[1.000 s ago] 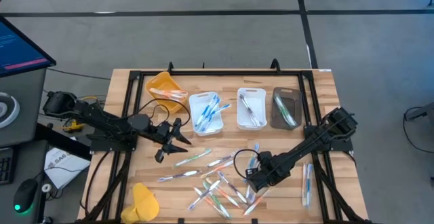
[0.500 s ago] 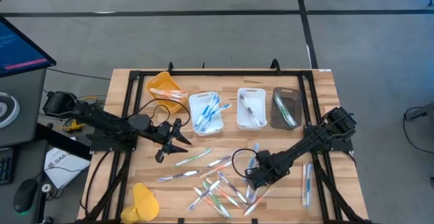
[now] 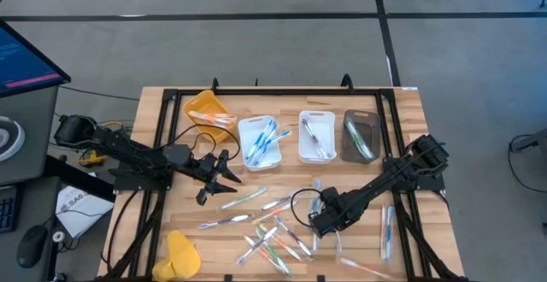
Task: Pick & Place Toothbrushes
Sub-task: Put the purple toothbrush into the right white bin
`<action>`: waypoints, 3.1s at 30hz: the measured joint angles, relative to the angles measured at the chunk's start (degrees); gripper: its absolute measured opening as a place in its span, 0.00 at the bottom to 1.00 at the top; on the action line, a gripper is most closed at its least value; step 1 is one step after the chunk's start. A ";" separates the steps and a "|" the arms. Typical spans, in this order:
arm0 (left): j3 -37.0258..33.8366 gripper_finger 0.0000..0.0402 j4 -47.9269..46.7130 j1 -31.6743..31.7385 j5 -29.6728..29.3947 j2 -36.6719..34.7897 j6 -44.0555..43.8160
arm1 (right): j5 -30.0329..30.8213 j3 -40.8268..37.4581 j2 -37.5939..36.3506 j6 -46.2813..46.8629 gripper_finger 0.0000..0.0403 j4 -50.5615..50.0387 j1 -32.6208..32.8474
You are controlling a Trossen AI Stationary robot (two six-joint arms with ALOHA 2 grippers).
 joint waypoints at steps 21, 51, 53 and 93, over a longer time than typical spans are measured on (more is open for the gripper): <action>0.00 0.35 -0.14 0.00 -0.32 0.00 0.41 | 13.20 23.19 -1.38 -7.85 0.02 -39.83 -2.21; 0.00 0.35 -0.14 -0.18 -2.16 0.00 3.20 | 56.60 22.28 -12.30 -49.66 0.02 -31.00 -18.03; 0.00 0.35 -0.27 -0.20 -2.16 0.00 3.18 | 55.39 16.23 -15.82 -52.43 0.02 -22.47 -17.05; -0.02 0.35 0.65 -0.26 -11.94 0.00 9.30 | 26.37 -5.45 -17.95 -77.27 0.05 19.55 -39.61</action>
